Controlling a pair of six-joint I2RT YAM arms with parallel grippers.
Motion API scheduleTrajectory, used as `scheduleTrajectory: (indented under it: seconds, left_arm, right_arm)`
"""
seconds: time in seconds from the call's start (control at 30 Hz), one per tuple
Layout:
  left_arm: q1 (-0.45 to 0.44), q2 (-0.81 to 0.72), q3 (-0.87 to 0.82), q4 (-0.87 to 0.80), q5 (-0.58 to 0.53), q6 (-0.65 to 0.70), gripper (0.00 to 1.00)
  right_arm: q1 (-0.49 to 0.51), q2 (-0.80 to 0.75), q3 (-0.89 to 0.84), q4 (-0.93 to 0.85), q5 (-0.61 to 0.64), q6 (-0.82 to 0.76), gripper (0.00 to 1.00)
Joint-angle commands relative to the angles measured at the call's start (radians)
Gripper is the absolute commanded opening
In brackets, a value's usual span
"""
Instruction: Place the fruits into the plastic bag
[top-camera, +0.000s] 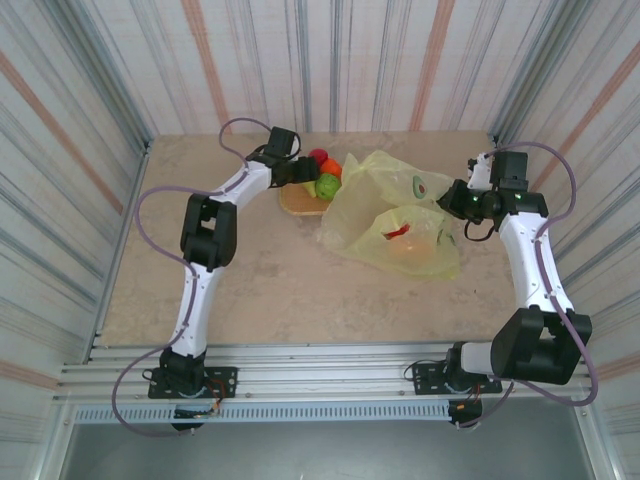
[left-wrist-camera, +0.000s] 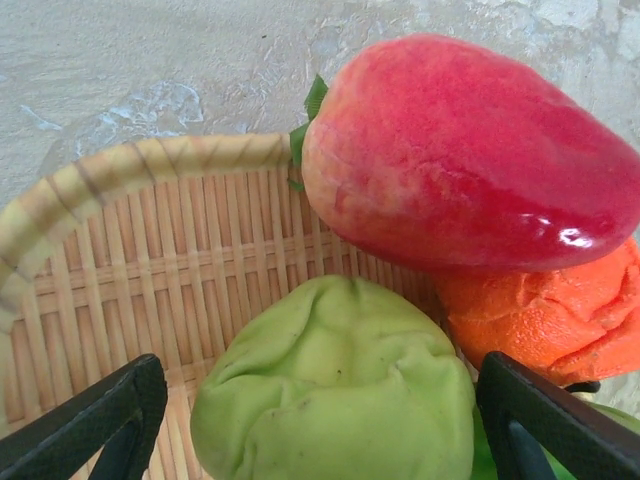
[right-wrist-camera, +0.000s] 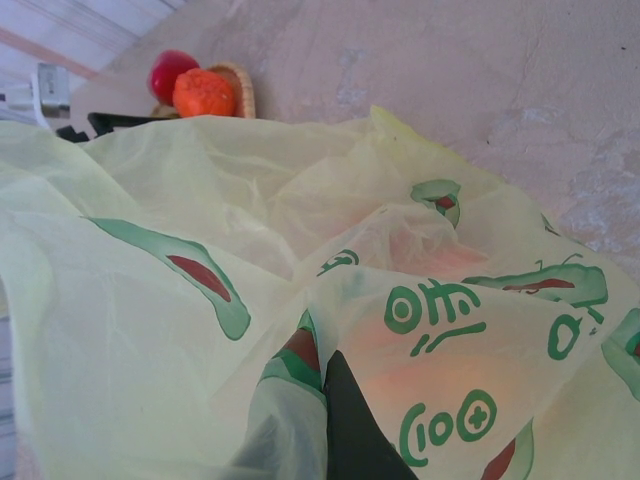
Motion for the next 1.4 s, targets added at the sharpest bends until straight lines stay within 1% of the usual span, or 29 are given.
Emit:
scheduleTrajectory:
  seconds: [0.0,0.5,0.77,1.07,1.27,1.37]
  left_arm:
    - [0.007,0.030,0.042,-0.044,0.022,0.024,0.83]
    - [0.008,0.051,0.066,-0.087,0.026,0.038,0.76]
    - [0.019,0.014,0.033,-0.074,0.022,0.034,0.68]
    - [0.045,-0.098,-0.082,-0.005,0.030,0.016,0.57]
    - [0.063,-0.212,-0.186,0.042,0.041,0.007,0.56]
    - [0.070,-0.288,-0.271,0.074,0.038,0.001,0.56]
  right_arm:
    - [-0.009,0.006,-0.006,-0.009,-0.005,-0.003,0.00]
    - [-0.010,0.005,-0.015,-0.005,-0.015,-0.005,0.00]
    - [-0.010,0.004,-0.015,-0.006,-0.017,-0.004,0.00]
    - [-0.010,0.002,-0.018,-0.003,-0.020,-0.004,0.00]
    - [-0.010,0.004,-0.018,0.000,-0.024,-0.002,0.00]
    - [-0.010,0.001,-0.012,-0.003,-0.028,-0.001,0.00]
